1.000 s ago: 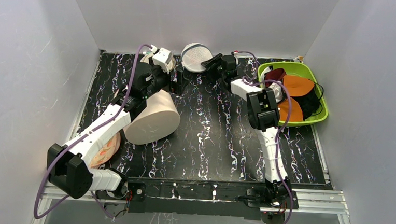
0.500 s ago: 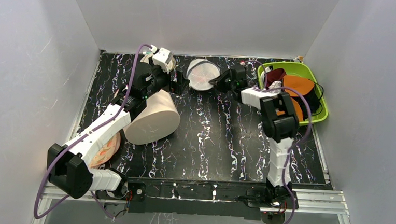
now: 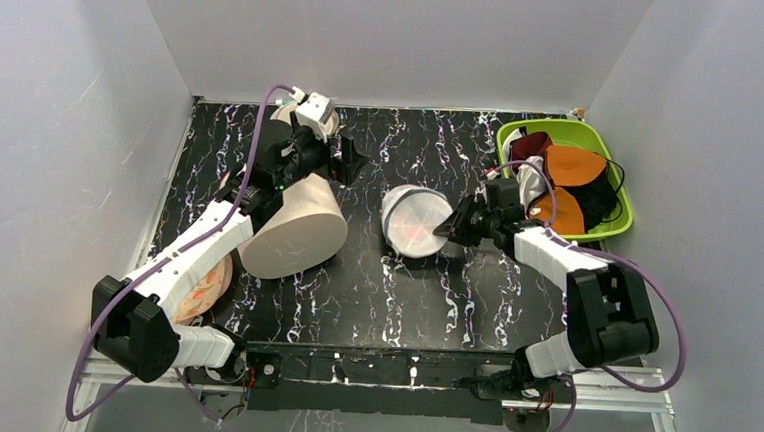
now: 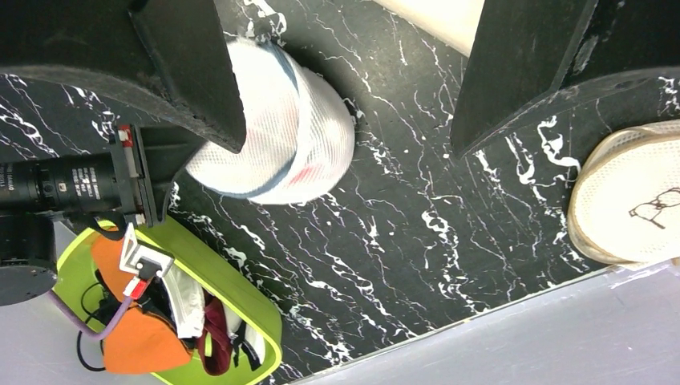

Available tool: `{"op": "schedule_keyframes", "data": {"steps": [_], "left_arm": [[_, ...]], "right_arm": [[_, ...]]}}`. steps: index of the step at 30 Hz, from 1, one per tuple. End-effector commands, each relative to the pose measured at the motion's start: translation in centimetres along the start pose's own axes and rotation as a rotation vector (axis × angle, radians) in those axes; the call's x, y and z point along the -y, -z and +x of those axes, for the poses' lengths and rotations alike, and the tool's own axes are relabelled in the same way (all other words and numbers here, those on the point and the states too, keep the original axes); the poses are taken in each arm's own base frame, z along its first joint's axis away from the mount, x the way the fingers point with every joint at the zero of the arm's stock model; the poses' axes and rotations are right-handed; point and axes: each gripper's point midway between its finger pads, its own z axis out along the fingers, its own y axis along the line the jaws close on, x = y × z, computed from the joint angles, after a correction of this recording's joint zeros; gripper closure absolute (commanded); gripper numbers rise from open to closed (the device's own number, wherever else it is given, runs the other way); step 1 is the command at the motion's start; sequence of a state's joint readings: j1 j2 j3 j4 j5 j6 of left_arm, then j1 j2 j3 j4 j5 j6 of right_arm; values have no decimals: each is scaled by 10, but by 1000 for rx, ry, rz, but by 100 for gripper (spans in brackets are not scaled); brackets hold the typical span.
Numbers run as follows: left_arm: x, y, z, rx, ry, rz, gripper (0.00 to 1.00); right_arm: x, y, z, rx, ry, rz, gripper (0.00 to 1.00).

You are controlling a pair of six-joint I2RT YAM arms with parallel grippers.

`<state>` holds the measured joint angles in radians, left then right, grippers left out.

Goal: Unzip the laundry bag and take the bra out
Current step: Move the laundry bag to the center of the board.

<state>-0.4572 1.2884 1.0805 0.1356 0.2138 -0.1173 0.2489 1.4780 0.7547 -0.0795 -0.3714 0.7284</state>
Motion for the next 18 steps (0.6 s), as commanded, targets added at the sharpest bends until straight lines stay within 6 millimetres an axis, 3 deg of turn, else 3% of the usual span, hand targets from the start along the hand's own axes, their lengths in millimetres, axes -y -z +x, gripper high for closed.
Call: {"op": "schedule_keyframes", "data": {"steps": [1,6,10,14,18], "left_arm": [[14,-2,-11,35,7,80,2],[25,-4,-2,16,-26,129,2],[42,-5,6,-7,-84,177,2],[66,-5,18,-23,-154,237,2],[89,-7,40,-59,-237,306,6]], "right_arm": [[-22,32,23,-79,152,-117,85],[-45,56,30,-111,224,-216,84],[-39,59,31,-171,250,-153,82],[4,55,4,-156,218,162,72],[2,68,-37,10,251,243,46]]}}
